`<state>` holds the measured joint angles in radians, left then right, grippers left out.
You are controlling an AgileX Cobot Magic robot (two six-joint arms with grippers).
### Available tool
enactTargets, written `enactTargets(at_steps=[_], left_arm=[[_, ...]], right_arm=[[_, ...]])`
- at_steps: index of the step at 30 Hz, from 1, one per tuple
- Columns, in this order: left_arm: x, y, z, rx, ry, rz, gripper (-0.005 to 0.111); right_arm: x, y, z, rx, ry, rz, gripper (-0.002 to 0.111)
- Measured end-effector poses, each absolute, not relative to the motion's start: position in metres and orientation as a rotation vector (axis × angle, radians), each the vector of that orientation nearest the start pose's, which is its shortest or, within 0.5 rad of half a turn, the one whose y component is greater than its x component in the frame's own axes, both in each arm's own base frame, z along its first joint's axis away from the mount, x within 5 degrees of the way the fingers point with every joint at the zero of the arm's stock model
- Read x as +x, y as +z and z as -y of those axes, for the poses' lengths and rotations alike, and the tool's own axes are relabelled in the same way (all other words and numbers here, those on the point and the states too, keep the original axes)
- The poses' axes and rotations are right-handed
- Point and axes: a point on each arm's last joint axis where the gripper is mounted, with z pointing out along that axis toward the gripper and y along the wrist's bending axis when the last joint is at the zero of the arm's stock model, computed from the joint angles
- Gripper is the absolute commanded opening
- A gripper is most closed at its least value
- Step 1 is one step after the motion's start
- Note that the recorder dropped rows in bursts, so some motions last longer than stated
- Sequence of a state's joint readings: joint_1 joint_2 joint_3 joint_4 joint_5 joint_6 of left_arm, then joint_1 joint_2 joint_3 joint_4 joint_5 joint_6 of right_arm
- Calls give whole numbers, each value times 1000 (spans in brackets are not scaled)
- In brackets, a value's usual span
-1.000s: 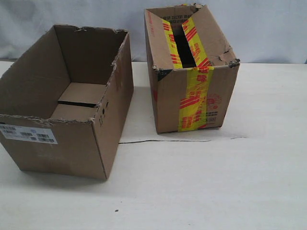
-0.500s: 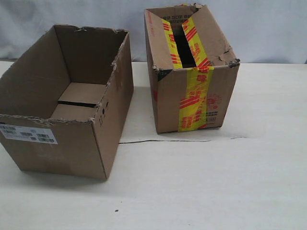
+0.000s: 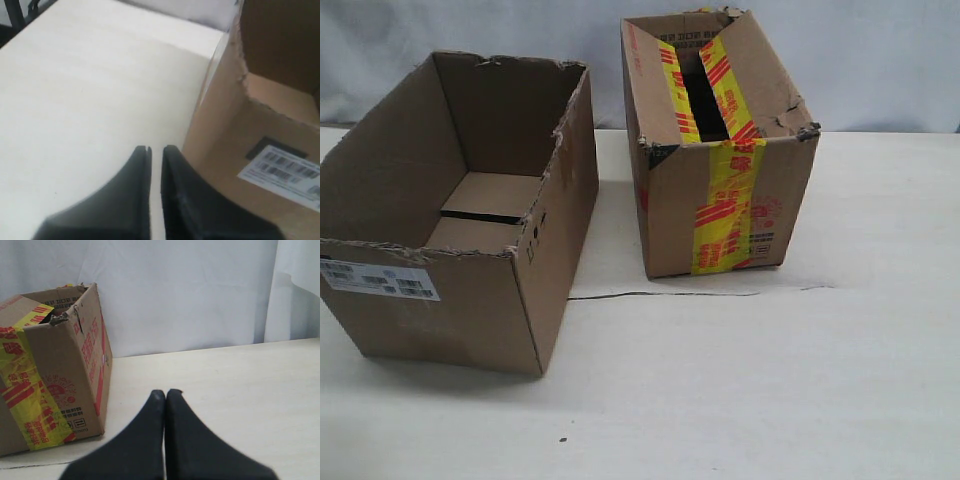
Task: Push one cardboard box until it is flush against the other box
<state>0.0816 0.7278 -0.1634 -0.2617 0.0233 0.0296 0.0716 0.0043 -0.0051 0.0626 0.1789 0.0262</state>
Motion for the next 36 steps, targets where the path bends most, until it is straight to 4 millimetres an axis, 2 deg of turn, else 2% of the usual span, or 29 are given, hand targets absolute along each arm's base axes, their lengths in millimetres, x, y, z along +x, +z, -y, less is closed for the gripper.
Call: enactTargets(at_steps=[8, 14, 20, 26, 36], left_arm=[[171, 185, -13, -304, -51, -2179, 0], [193, 183, 2, -72, -24, -2092, 0], [213, 185, 6, -14, -26, -2071, 0], [231, 186, 14, 43, -106, -2067, 0], [272, 181, 27, 98, -243, -2032, 0]], right_arm=[[56, 198, -5, 5, 130, -1663, 0], [56, 198, -5, 5, 130, -1663, 0], [56, 198, -5, 5, 130, -1663, 0], [56, 198, -5, 5, 130, -1663, 0], [56, 198, -5, 5, 130, -1663, 0]])
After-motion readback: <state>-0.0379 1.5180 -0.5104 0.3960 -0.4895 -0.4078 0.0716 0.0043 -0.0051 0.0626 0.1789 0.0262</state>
